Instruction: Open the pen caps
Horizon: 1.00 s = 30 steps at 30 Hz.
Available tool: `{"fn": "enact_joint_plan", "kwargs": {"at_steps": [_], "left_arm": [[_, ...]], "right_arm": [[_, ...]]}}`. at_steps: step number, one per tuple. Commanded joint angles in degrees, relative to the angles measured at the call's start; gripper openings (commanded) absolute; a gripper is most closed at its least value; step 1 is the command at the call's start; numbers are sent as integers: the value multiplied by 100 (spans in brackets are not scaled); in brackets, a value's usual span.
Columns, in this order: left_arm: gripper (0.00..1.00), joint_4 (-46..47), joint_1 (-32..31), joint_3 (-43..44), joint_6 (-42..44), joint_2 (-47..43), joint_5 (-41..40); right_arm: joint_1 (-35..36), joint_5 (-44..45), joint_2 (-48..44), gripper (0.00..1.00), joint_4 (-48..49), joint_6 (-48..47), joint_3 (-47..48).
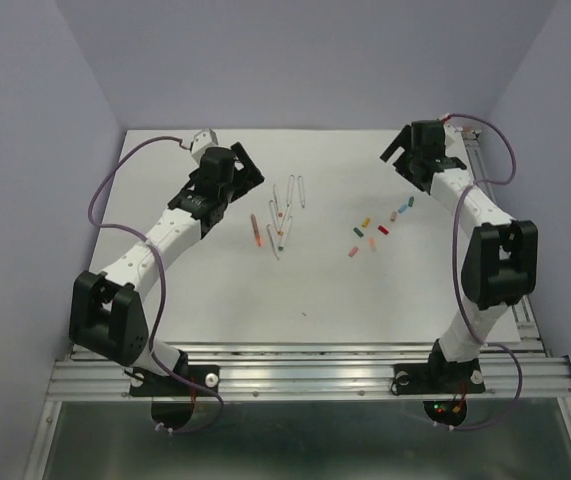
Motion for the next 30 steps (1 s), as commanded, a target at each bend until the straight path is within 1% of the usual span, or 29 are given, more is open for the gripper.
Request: {"fn": "enact_joint_plan", "kwargs": {"at_steps": [1, 2, 3, 4, 5, 6, 7, 8, 9, 10, 11, 12, 14, 15, 16, 17, 19, 20, 23, 25, 29, 30], "left_arm": [[99, 288, 443, 376, 582, 303, 461], [99, 375, 479, 472, 653, 382, 548], [99, 402, 575, 517, 793, 461, 541], [99, 429, 602, 578, 873, 627, 540], [99, 429, 637, 718, 926, 725, 506], [99, 429, 672, 780, 970, 795, 523], [99, 438, 707, 842, 1005, 892, 558], [99, 438, 795, 947, 1057, 1023, 645], [99, 455, 830, 974, 1084, 1068, 689], [99, 490, 857, 992, 1119, 1112, 725], [99, 499, 883, 1001, 1198, 1191, 742], [99, 499, 918, 1044, 1233, 1226, 751], [99, 499, 945, 1132, 1295, 1366, 778], [99, 508, 988, 1159, 1304, 1428, 795], [99, 508, 1015, 1202, 1321, 1524, 830], [99, 508, 1050, 1264, 1295, 1560, 909], [99, 508, 1059, 1299, 1304, 1648, 980], [99, 508, 1077, 1300, 1287, 1657, 980], [99, 508, 1077, 1308, 1286, 1684, 945], [99, 499, 1094, 1291, 1278, 1692, 901], [99, 508, 1112, 1308, 1225, 1763, 883], [99, 508, 1121, 1317, 1216, 1780, 883]], "right_arm": [[-488, 795, 1213, 100, -169, -170, 1919], [-576, 997, 1503, 100, -203, -302, 2375], [-707, 1129, 2211, 100, -326, -625, 3214], [-760, 1287, 2531, 100, -370, -811, 3736], [-804, 1593, 2944, 100, -423, -1213, 4211], [-875, 1753, 3635, 100, -458, -1391, 4642], [-875, 1894, 4051, 100, -502, -1506, 5212], [-1023, 1939, 4386, 100, -485, -1673, 6079], [-1094, 1913, 4659, 100, -215, -2022, 6419], [-1217, 1895, 5079, 100, 40, -2182, 6596], [-1270, 1878, 5188, 100, 382, -2341, 6641], [-1358, 1747, 5259, 100, 1238, -2682, 6442], [-1437, 1589, 5416, 100, 2095, -2913, 6177], [-1525, 1553, 5513, 100, 2560, -3018, 6228], [-1560, 1561, 5645, 100, 2643, -3002, 6438], [-1656, 1465, 6011, 100, 2696, -3001, 6857], [-1736, 1220, 6339, 100, 2766, -3001, 7159], [-1763, 1218, 6427, 100, 2889, -3045, 7169], [-1798, 754, 6604, 100, 3320, -3273, 7029], [-1789, 420, 6805, 100, 3522, -3379, 7116], [-1781, 146, 7131, 100, 4049, -3809, 7309], [-1781, 103, 7184, 100, 4250, -4080, 7336]]}}
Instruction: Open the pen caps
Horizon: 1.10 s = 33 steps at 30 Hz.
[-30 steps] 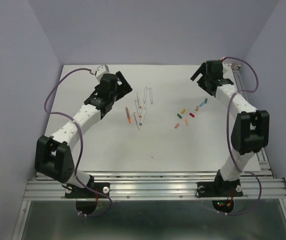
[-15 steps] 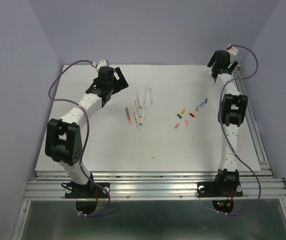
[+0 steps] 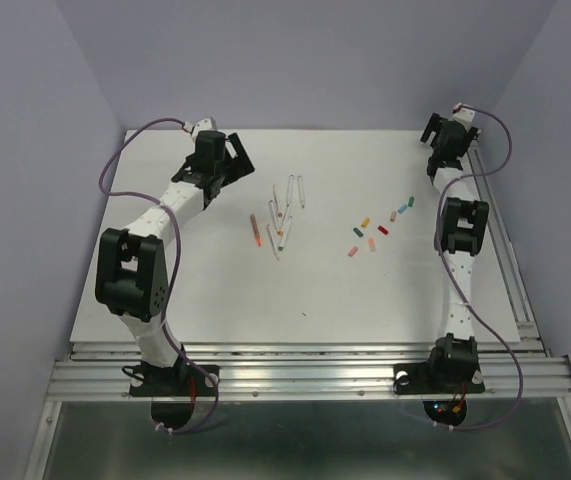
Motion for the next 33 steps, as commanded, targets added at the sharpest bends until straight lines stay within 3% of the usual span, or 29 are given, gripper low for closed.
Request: {"fn": "enact_joint_plan", "kwargs": {"at_steps": [1, 9, 17, 22, 24, 27, 29, 33], "left_arm": [[99, 161, 41, 270, 62, 16, -2], [99, 3, 76, 463, 9, 218, -46], [99, -77, 94, 569, -43, 263, -11], [99, -77, 85, 446, -114, 70, -28], [99, -77, 85, 298, -131, -132, -98], [99, -51, 94, 43, -140, -510, -283], [99, -24, 85, -107, -149, -844, -397], [99, 2, 94, -494, -158, -1485, -722]], "right_arm": [[88, -457, 259, 100, 1251, -853, 499], [88, -685, 664, 100, 1955, -1794, 727], [97, -423, 525, 100, 1850, -2033, 395], [132, -80, -239, 100, 1964, -1067, -562], [246, -1, -784, 100, 1990, -1153, -940], [754, 874, -1609, 100, 2052, -1802, -1870], [949, 1359, -2154, 100, 2052, -1761, -2468], [1353, 1547, -3666, 100, 1474, -603, -4103]]}}
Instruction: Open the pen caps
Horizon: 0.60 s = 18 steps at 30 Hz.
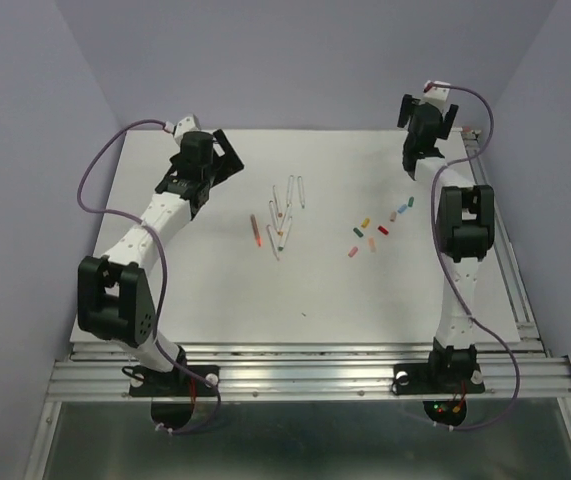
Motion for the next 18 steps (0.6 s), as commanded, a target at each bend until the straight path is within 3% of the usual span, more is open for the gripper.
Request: {"fn": "enact_joint_plan", "kwargs": {"at_steps": [1, 4, 7, 11, 14, 18], "left_arm": [[99, 186, 26, -393, -22, -1007, -489], [99, 133, 17, -675, -101, -1570, -691], [99, -16, 26, -825, -180, -2010, -674], [99, -341, 35, -992, -224, -2493, -919], [99, -525, 26, -1247, -408, -2993, -1446], [99, -561, 26, -1643, -628, -3460, -1465]], "right_arm": [[584, 397, -1939, 100, -414, 1656, -1402], [646, -279, -3074, 100, -1453, 2875, -2126], [655, -378, -4076, 100, -2683, 3789, -2838], [682, -535, -4835, 100, -4345, 4134, -3199], [690, -861, -5957, 100, -4620, 4082, -4085], [690, -826, -7120, 100, -4365, 3933, -5308]]}}
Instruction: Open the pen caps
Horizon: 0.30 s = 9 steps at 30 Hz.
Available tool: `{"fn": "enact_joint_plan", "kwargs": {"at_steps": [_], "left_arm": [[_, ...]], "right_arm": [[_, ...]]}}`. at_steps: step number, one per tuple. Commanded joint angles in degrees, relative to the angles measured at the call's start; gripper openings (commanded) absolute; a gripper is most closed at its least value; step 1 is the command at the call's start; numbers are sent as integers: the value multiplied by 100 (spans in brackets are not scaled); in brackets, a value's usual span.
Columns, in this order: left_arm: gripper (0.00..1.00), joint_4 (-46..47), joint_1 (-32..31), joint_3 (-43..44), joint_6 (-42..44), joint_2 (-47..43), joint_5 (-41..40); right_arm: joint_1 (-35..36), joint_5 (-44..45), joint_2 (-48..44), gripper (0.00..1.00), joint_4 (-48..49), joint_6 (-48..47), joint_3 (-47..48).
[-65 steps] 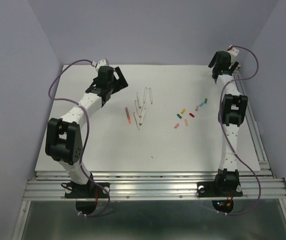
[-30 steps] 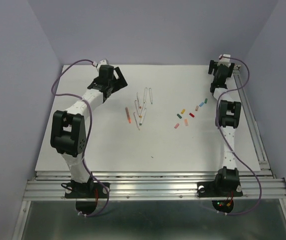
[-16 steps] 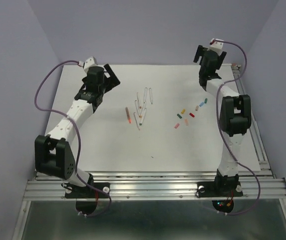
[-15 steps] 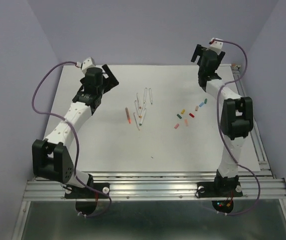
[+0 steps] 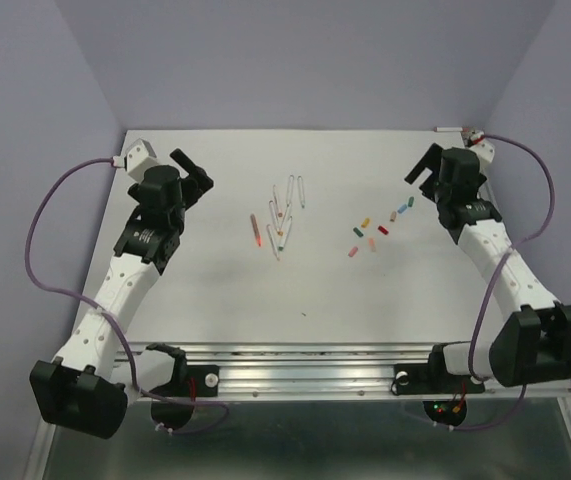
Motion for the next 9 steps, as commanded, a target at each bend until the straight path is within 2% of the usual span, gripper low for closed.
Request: {"fn": "enact_joint_plan", "kwargs": {"at_steps": [1, 6, 9], "left_arm": [[99, -141, 24, -405, -355, -544, -407], [99, -212, 15, -783, -488, -923, -460], [99, -212, 24, -811, -366, -967, -381]], "right_arm": [[39, -211, -1160, 100, -302, 44, -1145], [39, -755, -1882, 100, -57, 96, -1788], [39, -705, -2015, 100, -64, 70, -1824]]}}
